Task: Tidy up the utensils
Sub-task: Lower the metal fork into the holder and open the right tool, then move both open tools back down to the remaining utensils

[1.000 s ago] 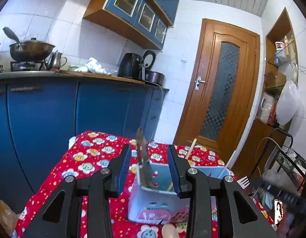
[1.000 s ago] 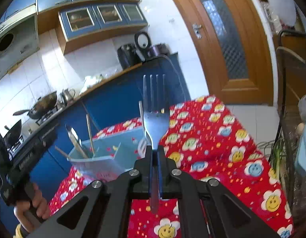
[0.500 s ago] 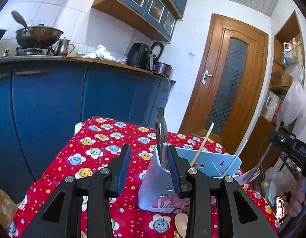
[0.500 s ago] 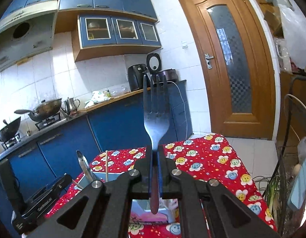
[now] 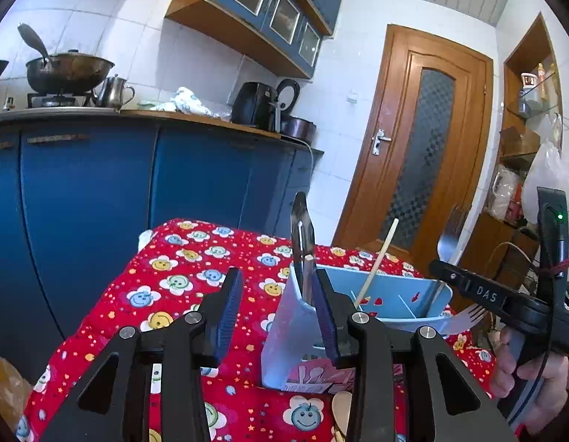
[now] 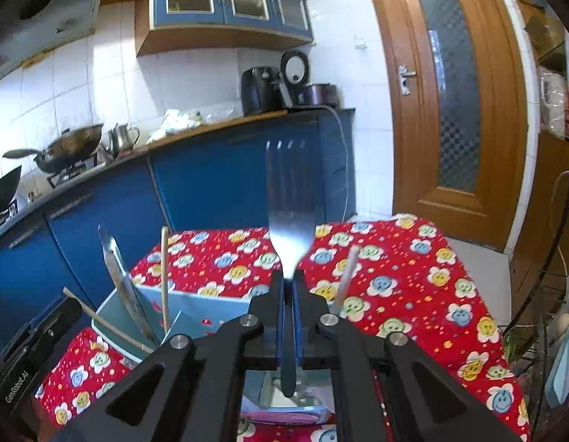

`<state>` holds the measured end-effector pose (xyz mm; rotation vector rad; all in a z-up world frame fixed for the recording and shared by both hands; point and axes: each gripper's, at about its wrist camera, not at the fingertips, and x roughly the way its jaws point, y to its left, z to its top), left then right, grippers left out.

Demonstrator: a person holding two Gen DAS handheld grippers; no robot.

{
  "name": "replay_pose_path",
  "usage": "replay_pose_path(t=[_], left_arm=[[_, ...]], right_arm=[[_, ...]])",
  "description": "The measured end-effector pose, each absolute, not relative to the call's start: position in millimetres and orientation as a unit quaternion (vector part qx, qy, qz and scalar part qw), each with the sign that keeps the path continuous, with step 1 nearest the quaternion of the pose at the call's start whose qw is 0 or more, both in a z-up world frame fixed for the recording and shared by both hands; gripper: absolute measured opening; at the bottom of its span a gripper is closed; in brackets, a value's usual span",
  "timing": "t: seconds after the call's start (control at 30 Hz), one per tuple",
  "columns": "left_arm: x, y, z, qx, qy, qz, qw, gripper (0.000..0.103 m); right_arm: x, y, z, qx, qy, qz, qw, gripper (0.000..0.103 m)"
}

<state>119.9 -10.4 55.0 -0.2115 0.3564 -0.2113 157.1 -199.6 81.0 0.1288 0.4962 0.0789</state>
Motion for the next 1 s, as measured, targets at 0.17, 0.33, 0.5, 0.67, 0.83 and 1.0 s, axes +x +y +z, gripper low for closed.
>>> replay_pose_path(t=[0.17, 0.33, 0.5, 0.67, 0.83, 1.0], left_arm=[[118, -12, 56, -0.104, 0.177, -0.111, 0.972, 0.046], [113, -12, 61, -0.104, 0.177, -0.117, 0.972, 0.050], [104, -16, 69, -0.101, 0.177, -0.127, 0.971, 0.051], [92, -19, 73, -0.093, 0.185, -0.135, 0.969, 0.053], [81, -19, 73, -0.088, 0.200, -0.134, 0.967, 0.053], [72, -19, 70, -0.081, 0.223, -0.131, 0.963, 0.055]], right_arm=[[157, -195, 81, 0.072, 0.247, 0.055, 0.965, 0.023], [147, -197, 91, 0.089, 0.228, 0.057, 0.968, 0.035], [129, -206, 103, 0.110, 0.201, 0.061, 0.971, 0.041], [107, -215, 113, 0.129, 0.179, 0.065, 0.973, 0.045], [84, -221, 115, 0.144, 0.177, 0.067, 0.971, 0.048], [61, -225, 107, 0.151, 0.196, 0.066, 0.967, 0.050]])
